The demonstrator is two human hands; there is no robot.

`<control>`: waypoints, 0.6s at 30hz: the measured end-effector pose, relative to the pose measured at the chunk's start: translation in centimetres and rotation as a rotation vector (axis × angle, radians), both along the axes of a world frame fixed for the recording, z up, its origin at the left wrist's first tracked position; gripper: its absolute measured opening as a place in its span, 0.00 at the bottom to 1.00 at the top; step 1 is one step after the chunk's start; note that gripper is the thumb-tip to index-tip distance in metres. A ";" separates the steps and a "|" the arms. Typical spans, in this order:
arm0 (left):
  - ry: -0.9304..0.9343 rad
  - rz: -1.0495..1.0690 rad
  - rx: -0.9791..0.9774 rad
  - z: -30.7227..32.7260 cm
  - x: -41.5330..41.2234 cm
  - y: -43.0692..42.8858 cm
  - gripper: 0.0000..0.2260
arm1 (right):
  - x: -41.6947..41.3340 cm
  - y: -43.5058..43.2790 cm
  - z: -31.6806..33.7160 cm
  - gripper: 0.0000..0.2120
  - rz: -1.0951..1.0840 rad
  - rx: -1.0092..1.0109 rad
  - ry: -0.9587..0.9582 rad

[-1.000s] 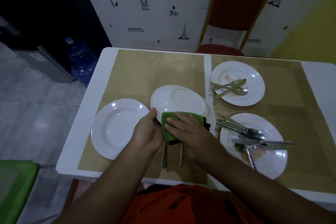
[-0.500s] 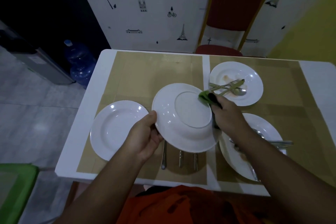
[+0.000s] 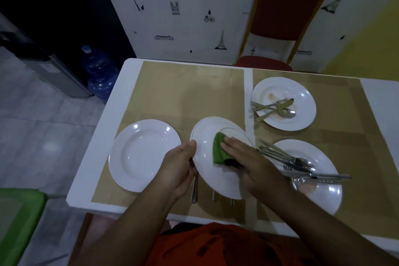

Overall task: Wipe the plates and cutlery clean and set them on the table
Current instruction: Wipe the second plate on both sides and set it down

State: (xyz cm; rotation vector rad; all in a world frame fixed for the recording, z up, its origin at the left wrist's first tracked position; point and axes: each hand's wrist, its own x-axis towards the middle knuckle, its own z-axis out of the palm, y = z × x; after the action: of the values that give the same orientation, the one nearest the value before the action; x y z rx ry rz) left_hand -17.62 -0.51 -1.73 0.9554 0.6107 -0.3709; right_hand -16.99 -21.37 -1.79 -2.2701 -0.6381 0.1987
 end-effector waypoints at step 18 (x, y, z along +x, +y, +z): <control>-0.799 -0.459 1.508 5.1 8.3 2.5 0.08 | 12.1 3.1 1.1 0.24 -0.195 0.092 -0.010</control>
State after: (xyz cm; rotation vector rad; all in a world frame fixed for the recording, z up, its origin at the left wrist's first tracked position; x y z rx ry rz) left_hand -9.30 2.00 3.33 2.5299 -0.2177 0.1862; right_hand -4.90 -18.29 -0.71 -2.2290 -0.4186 0.0623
